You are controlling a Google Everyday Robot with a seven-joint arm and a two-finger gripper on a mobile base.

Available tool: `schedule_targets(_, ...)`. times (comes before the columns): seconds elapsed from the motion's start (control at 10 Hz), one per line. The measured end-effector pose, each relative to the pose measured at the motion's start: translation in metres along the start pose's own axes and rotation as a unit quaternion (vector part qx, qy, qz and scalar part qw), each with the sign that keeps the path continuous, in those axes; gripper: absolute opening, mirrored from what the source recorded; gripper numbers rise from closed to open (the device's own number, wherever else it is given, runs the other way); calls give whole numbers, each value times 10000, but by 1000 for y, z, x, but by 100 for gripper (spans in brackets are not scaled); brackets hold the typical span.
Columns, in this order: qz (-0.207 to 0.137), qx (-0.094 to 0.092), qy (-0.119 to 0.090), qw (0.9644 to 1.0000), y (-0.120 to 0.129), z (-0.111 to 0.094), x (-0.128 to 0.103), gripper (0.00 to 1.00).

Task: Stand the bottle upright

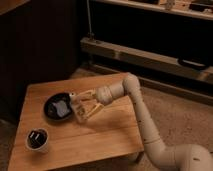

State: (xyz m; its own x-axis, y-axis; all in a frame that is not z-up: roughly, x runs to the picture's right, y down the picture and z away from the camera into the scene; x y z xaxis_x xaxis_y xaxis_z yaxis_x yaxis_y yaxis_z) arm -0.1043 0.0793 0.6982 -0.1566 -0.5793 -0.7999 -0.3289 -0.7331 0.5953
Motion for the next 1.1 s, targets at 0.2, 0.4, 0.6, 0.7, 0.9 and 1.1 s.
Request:
schedule_targets(0.2, -14, 5, -2, 10000, 0, 1, 0, 72)
schedule_targets(0.4, -18, 9, -2, 10000, 0, 1, 1, 72)
schedule_targets(0.6, -24, 10, -1, 10000, 0, 1, 1, 72)
schedule_targets(0.7, -23, 11, -1, 10000, 0, 1, 1, 72)
schedule_targets(0.9, -22, 10, -2, 10000, 0, 1, 1, 72)
schedule_targets(1.1, -31, 32, -41, 10000, -1, 0, 2, 72)
